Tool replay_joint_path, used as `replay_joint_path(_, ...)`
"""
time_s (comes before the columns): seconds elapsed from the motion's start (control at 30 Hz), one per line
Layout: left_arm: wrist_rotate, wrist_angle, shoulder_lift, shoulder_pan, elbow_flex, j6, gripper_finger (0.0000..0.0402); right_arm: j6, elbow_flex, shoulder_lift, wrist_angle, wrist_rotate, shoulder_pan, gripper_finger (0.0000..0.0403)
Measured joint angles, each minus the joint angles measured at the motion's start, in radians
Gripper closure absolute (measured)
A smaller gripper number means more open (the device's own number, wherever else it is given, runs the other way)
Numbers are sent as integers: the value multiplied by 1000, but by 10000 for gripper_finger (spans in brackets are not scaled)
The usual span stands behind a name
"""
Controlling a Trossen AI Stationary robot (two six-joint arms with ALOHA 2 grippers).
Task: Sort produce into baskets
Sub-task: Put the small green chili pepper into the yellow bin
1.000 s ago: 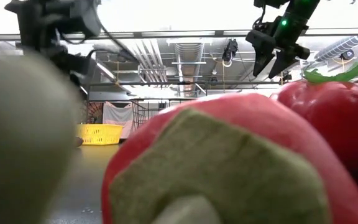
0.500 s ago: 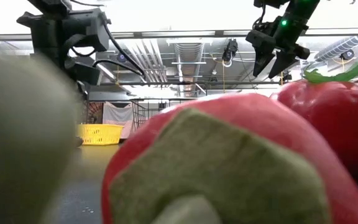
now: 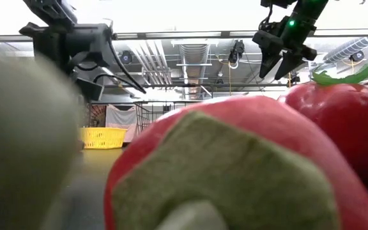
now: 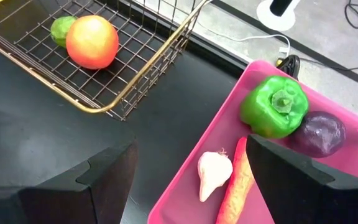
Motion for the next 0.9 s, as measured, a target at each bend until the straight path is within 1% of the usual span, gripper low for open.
replay_joint_path(0.3, 3, 21, 57, -1, 1, 9, 91, -1, 0, 0, -1, 0, 0, 110)
replay_joint_path(0.8, 6, 28, 59, -1, 1, 19, 92, 0, 0, 0, -2, 0, 0, 110)
replay_joint_path(0.9, 9, 29, 59, -2, 1, 19, 110, 0, 0, 0, -2, 0, 0, 110)
